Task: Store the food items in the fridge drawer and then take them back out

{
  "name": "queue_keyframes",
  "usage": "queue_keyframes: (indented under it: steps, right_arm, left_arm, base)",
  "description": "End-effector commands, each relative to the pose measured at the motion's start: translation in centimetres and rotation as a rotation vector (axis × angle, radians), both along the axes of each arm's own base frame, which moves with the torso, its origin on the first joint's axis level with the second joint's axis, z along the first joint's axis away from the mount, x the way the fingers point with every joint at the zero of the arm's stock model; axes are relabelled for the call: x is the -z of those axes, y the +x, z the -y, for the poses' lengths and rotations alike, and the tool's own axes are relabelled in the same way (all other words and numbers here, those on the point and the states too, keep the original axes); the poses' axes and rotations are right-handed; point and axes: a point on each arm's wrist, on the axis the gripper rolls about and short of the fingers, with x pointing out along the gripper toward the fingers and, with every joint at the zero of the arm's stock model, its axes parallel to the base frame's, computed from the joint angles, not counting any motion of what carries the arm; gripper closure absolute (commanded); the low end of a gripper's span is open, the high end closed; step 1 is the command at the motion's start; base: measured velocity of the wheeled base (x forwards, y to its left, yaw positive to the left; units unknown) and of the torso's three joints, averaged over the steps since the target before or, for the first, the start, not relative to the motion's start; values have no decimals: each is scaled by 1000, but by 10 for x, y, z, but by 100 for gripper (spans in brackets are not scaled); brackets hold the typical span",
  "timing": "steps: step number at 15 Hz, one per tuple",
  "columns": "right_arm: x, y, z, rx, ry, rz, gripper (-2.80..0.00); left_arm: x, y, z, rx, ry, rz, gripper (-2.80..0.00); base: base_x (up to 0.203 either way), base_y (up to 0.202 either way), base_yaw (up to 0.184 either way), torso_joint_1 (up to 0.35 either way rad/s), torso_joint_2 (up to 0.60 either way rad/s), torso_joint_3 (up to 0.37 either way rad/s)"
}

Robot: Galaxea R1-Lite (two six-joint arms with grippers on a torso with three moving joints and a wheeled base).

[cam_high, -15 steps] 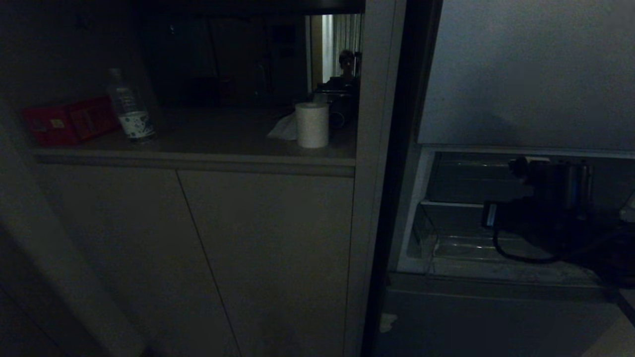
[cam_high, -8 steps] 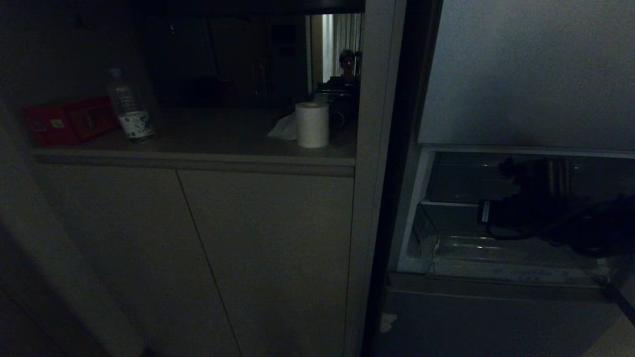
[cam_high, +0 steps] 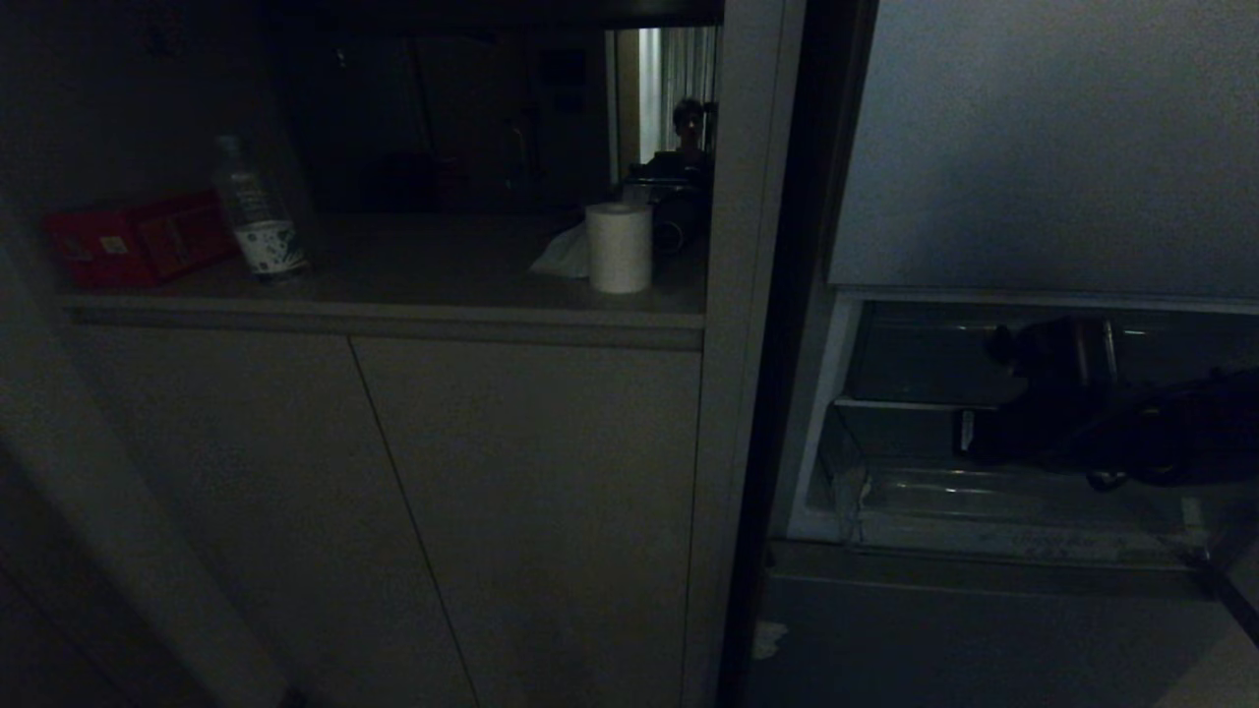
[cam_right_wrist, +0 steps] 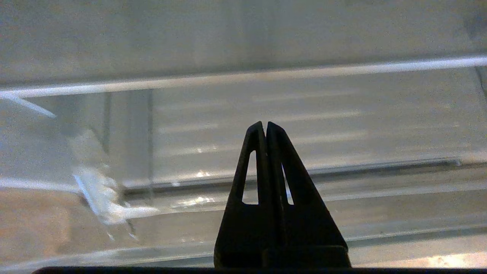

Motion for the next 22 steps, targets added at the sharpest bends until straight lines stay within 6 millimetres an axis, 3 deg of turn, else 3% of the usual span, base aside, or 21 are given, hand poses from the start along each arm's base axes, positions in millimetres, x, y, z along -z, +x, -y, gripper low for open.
queue_keyframes:
  steps: [1,6,11,22]
  right_arm:
    - [4,-1,2,4,-2,-41,0]
    - [-8,-13,6,15,0,-115,0]
    - [-19,-40,8,8,10,-144,0]
    - [-16,-90,13,7,-7,-241,0]
  left_arm:
    - [0,0,0,0,0,0,0]
    - [0,0,0,0,0,0,0]
    - [0,0,0,0,0,0,0]
    - [0,0,0,0,0,0,0]
  base:
    - [0,0,0,0,0,0]
    - [0,0,0,0,0,0]
    - [0,0,0,0,0,0]
    - [0,0,0,0,0,0]
